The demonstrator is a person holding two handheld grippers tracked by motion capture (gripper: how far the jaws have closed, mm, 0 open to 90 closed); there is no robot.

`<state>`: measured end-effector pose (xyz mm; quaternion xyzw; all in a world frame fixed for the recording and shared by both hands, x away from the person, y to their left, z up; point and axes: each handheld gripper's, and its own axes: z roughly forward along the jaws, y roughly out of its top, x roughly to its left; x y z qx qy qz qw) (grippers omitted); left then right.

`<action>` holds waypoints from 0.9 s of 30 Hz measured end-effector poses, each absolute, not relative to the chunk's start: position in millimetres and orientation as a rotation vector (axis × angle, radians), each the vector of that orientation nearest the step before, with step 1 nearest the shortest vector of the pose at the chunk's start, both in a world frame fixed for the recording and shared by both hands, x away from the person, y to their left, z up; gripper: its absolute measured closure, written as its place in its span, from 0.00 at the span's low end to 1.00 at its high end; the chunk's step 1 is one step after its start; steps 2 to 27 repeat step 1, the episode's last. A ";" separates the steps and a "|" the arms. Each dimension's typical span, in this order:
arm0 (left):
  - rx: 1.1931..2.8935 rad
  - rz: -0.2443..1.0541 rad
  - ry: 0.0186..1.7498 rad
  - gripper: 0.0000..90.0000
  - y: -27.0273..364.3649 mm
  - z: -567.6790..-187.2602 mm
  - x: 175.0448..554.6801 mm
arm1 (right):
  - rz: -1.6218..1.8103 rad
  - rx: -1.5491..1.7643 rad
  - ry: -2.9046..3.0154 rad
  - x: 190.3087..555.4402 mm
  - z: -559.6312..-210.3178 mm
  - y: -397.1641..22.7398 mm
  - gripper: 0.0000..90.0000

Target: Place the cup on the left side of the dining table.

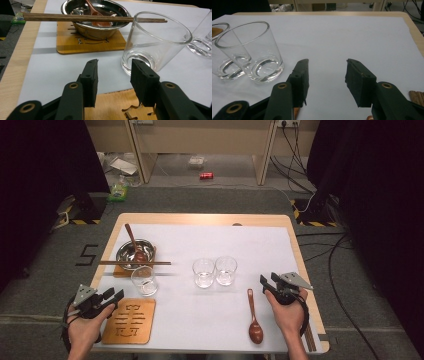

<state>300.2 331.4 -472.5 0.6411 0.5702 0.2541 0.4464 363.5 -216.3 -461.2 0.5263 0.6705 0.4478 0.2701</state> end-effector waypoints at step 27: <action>1.583 0.628 1.410 0.63 330.8 -471.9 300.0 | 1.208 1.419 1.806 363.4 -461.2 -216.1 0.59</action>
